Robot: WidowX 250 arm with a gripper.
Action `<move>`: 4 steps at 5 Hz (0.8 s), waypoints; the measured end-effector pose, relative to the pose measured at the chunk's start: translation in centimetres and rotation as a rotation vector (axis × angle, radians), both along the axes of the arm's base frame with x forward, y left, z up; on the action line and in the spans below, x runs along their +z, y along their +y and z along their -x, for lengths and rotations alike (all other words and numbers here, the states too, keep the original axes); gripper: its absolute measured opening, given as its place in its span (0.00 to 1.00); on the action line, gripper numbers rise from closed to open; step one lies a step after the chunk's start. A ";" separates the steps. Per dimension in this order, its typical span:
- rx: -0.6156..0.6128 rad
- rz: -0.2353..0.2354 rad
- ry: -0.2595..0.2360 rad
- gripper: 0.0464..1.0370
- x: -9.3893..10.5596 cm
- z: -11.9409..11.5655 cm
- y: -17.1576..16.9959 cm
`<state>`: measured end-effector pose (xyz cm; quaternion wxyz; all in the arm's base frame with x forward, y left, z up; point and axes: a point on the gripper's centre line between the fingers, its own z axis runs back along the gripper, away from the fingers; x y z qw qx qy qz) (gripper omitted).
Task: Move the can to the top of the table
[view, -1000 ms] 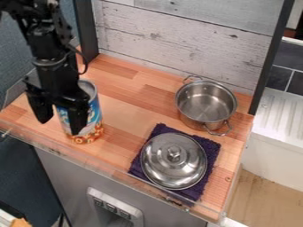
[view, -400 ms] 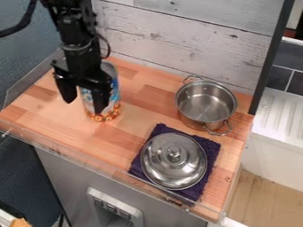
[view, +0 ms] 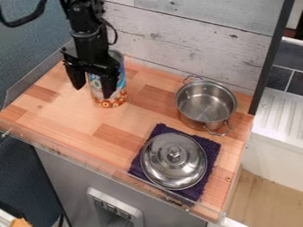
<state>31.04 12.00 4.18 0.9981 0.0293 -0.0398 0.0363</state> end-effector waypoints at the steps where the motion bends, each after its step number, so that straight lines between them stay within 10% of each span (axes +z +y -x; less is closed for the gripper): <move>1: -0.007 0.001 0.013 0.96 0.1 -0.7 0.1; 4: -0.072 -0.024 0.048 0.96 4.4 2.7 -1.7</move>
